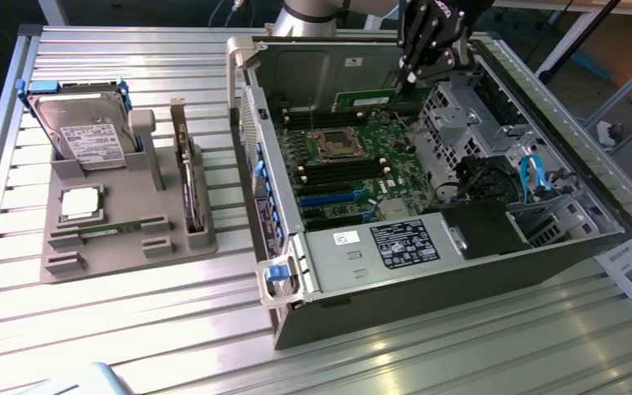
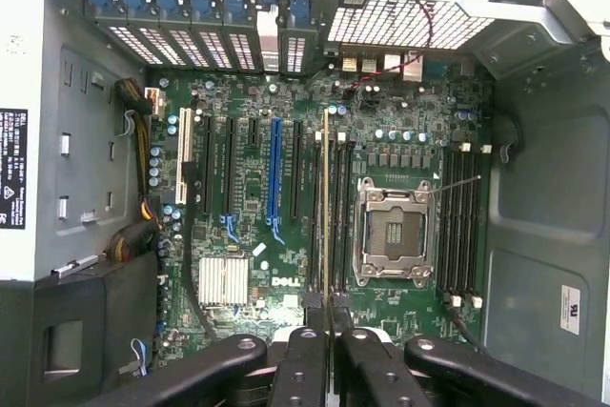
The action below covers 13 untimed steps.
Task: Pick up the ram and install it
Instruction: 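Pick up the ram and move it above insertion slot, then insert the ram into the slot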
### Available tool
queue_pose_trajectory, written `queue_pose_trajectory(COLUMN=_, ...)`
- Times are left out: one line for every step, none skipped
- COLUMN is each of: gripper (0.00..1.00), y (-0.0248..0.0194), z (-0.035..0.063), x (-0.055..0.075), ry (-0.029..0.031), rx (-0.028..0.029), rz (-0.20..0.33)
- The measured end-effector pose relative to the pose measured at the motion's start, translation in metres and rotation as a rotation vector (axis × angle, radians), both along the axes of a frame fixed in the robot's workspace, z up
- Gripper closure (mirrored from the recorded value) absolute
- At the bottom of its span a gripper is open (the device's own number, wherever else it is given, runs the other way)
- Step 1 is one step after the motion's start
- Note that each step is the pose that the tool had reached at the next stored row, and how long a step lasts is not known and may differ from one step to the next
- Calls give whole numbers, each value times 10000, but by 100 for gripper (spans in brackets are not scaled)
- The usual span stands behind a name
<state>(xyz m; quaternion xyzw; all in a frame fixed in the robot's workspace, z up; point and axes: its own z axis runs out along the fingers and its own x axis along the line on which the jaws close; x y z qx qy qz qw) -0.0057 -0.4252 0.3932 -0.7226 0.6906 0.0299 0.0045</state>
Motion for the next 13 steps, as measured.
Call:
queue_pose_trajectory(gripper=88, y=0, z=-4, x=0, ry=0, rx=-1, rz=0)
queue_pose_trajectory(gripper=88, y=0, z=-4, x=0, ry=0, rx=0, rz=0)
queue_pose_trajectory(gripper=88, y=0, z=-4, x=0, ry=0, rx=0, rz=1)
queue_pose_trajectory(gripper=88, y=0, z=-4, x=0, ry=0, rx=0, rz=0)
queue_pose_trajectory(gripper=88, y=0, z=-4, x=0, ry=0, rx=0, rz=0)
queue_pose_trajectory(gripper=88, y=0, z=-4, x=0, ry=0, rx=0, rz=0)
queue_pose_trajectory(gripper=88, y=0, z=-4, x=0, ry=0, rx=0, rz=0)
queue_pose_trajectory(gripper=88, y=0, z=-4, x=0, ry=0, rx=0, rz=0)
queue_pose_trajectory(gripper=88, y=0, z=-4, x=0, ry=0, rx=0, rz=0)
queue_pose_trajectory(gripper=88, y=0, z=-4, x=0, ry=0, rx=0, rz=0)
queue_pose_trajectory(gripper=88, y=0, z=-6, x=0, ry=0, rx=-1, rz=0)
queue_pose_trajectory(gripper=88, y=1, z=-11, x=0, ry=0, rx=1, rz=0)
queue_pose_trajectory(gripper=88, y=3, z=-16, x=0, ry=0, rx=0, rz=0)
